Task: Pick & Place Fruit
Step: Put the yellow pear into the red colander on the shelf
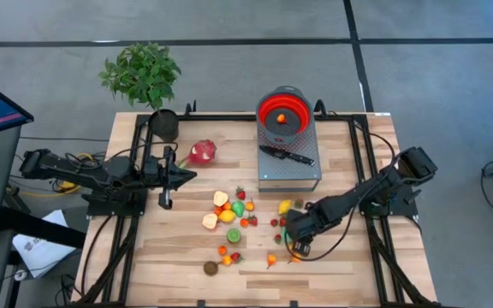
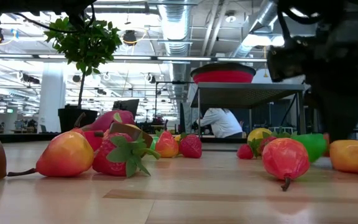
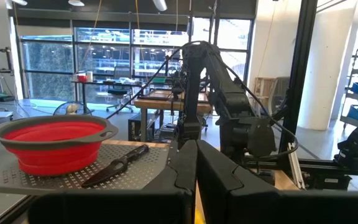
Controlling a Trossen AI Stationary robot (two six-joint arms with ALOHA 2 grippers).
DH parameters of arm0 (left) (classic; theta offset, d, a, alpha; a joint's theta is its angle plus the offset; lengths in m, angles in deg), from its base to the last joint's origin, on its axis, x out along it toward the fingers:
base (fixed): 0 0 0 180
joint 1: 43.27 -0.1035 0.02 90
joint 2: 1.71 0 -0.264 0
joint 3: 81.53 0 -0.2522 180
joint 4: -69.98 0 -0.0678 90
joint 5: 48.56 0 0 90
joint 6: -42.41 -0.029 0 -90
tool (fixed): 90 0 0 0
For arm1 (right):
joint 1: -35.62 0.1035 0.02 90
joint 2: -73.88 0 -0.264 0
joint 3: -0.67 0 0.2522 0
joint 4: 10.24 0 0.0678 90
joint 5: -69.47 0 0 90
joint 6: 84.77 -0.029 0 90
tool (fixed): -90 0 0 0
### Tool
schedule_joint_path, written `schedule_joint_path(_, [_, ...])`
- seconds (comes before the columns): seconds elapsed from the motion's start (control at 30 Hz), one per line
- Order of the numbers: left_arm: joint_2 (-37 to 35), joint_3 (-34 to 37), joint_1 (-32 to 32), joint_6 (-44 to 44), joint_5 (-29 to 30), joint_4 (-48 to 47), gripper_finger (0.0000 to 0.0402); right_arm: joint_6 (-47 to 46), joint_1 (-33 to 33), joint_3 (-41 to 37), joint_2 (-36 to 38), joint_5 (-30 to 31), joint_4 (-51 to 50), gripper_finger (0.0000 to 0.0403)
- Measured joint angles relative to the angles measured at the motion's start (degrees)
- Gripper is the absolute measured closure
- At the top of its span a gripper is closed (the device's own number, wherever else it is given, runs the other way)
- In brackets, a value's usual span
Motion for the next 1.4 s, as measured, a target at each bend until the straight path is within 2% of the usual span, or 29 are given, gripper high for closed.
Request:
schedule_joint_path(0.2, [0.0, 0.0, 0.0, 0.0, 0.0, 0.0, 0.0399, 0.0, -1.2, 5.0, 0.0, 0.0, -1.7, 0.0316])
schedule_joint_path(0.4, [0.0, 0.0, 0.0, 0.0, 0.0, 0.0, 0.0399, 4.7, -3.1, 12.8, 0.0, 0.0, -11.8, 0.0316])
schedule_joint_path(0.7, [0.0, 0.0, 0.0, 0.0, 0.0, 0.0, 0.0399, 14.6, -6.5, 29.7, 0.0, 0.0, -29.7, 0.0316])
schedule_joint_path(0.83, [0.0, 0.0, 0.0, 0.0, 0.0, 0.0, 0.0399, 20.4, -8.6, 37.7, 0.0, 0.8, -34.8, 0.0316])
schedule_joint_path(1.13, [0.0, 0.0, 0.0, 0.0, 0.0, 0.0, 0.0399, 35.2, -16.8, 50.5, 0.0, 2.3, -38.8, 0.0316])
schedule_joint_path(1.4, [0.0, 0.0, 0.0, 3.4, 0.0, 0.0, 0.0399, 47.1, -28.2, 55.7, 0.1, 2.4, -39.4, 0.0316])
